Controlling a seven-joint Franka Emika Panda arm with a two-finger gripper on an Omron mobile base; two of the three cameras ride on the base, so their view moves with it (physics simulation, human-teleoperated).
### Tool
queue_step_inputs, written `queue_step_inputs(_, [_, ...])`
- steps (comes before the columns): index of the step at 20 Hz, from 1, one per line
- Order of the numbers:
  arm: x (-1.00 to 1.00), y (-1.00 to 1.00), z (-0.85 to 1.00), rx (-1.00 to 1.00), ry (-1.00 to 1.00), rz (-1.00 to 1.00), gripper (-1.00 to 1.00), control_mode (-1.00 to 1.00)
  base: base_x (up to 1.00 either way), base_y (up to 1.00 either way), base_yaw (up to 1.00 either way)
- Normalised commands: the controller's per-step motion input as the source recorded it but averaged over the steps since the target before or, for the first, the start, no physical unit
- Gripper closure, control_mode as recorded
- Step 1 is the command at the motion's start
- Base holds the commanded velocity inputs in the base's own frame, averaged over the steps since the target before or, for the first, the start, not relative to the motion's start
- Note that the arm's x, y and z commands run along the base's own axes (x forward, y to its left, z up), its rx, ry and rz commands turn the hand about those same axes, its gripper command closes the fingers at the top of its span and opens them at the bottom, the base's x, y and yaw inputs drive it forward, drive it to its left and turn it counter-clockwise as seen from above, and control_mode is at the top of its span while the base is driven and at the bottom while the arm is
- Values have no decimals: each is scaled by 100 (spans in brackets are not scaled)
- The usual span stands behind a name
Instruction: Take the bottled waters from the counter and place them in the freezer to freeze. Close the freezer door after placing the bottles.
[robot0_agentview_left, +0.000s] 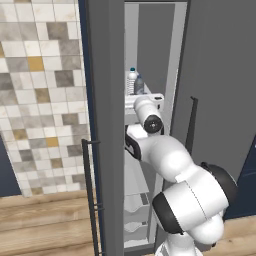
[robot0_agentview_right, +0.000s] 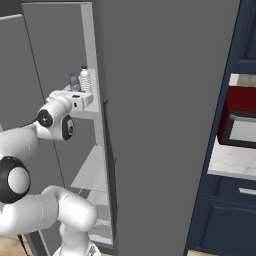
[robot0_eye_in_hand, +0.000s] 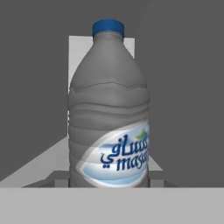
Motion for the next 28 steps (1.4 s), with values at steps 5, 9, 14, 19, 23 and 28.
queue_step_inputs(5, [7, 0, -34, 0, 0, 0, 100, -100, 0, 0, 0])
queue_step_inputs(9, [0, 0, -45, 0, 0, 0, 100, -100, 0, 0, 0])
queue_step_inputs(14, [0, 0, -43, 0, -1, 0, 100, -100, 0, 0, 0])
queue_step_inputs(19, [0, 0, -29, 0, -1, 0, 100, -100, 0, 0, 0])
queue_step_inputs(23, [0, 0, -5, 0, 0, 0, 100, -100, 0, 0, 0])
queue_step_inputs(28, [0, 0, -5, 0, 0, 0, -100, -100, 0, 0, 0])
